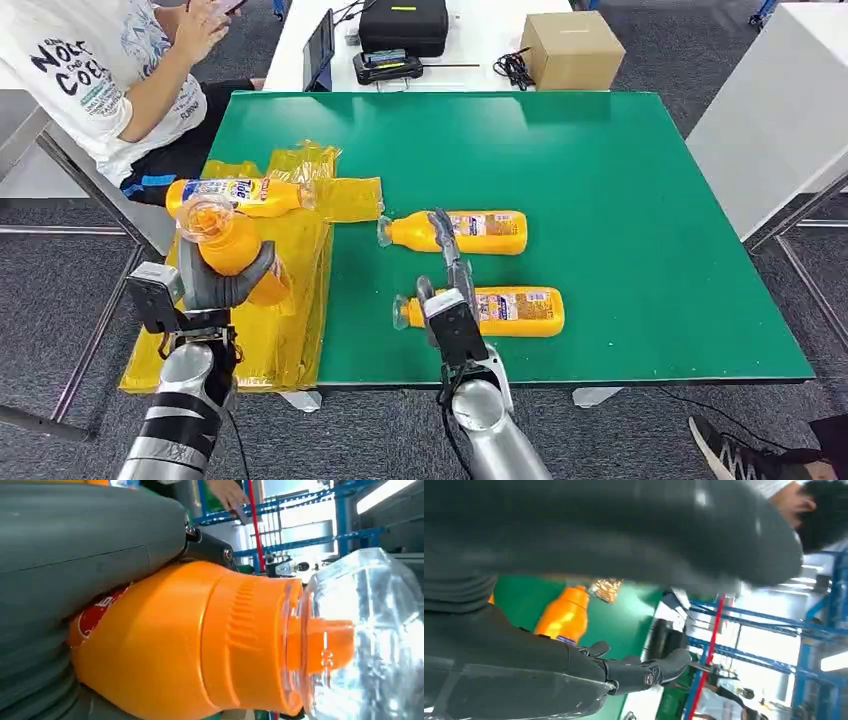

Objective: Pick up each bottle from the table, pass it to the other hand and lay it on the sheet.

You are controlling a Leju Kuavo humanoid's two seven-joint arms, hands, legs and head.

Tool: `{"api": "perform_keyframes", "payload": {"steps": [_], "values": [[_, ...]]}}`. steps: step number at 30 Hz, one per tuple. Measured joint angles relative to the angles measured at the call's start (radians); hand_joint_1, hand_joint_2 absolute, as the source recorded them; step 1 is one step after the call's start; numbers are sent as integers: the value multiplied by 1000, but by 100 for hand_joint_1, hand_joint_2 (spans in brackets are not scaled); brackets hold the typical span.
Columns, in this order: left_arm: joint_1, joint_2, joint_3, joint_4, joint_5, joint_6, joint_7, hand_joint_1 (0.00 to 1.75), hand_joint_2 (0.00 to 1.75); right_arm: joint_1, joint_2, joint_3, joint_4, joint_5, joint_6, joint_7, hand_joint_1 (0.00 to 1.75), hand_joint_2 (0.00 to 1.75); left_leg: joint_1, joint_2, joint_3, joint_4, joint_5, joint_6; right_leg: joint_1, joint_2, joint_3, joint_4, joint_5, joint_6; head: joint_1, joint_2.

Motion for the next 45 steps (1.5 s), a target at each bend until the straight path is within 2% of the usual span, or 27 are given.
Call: {"api": "perform_keyframes", "payload": {"steps": [9, 12, 16, 20, 26, 28, 33, 45], "values": [[-1, 2, 2, -2, -2, 2, 0, 175, 175, 7, -3, 1, -32, -2, 2, 0, 0, 0, 0, 0, 0, 0, 0, 0, 0, 0, 0, 0, 0, 0, 0, 0], [-15, 10, 6, -2, -164, 157, -31, 175, 175, 30, -4, 2, -83, -72, 7, -66, 0, 0, 0, -1, -1, 0, 0, 0, 0, 0, 0, 0, 0, 0, 1, 0], [-46, 27, 16, 3, -328, 291, -35, 175, 175, 47, -3, 4, -156, -108, -18, -90, 0, 0, 0, 0, 0, 0, 0, 0, 0, 0, 0, 0, 0, 0, 0, 0], [-81, 51, 16, 56, -620, 445, 6, 175, 175, 66, -4, 13, -245, -136, -36, -108, 0, 0, 0, 0, 0, 0, 1, 0, 0, 0, 0, 0, 0, 0, 0, 0], [-171, 103, -29, 278, -1085, 445, 157, 175, 175, 67, -5, 30, -275, -161, -19, -98, 0, 0, 0, 0, 0, 0, 1, 0, 0, 0, 0, 0, 1, 0, 0, 0], [-193, 127, -58, 361, -1164, 437, 188, 175, 175, 67, -5, 36, -275, -162, -5, -94, 0, 0, 0, 1, 0, 0, 2, 0, 0, 0, 0, 0, 1, 0, 0, 0], [-223, 158, -91, 487, -1194, 438, 199, 175, 175, 67, -5, 39, -275, -162, 3, -93, 0, 0, 0, 0, 0, 0, 2, 0, 0, 1, 0, 0, 1, 0, 0, 0], [-265, 197, -132, 613, -1258, 293, 242, 175, 175, 67, -5, 52, -275, -165, 27, -81, 0, 0, 0, 0, 0, 0, 1, 0, 0, 1, 0, 0, 1, 0, 0, 0]]}}
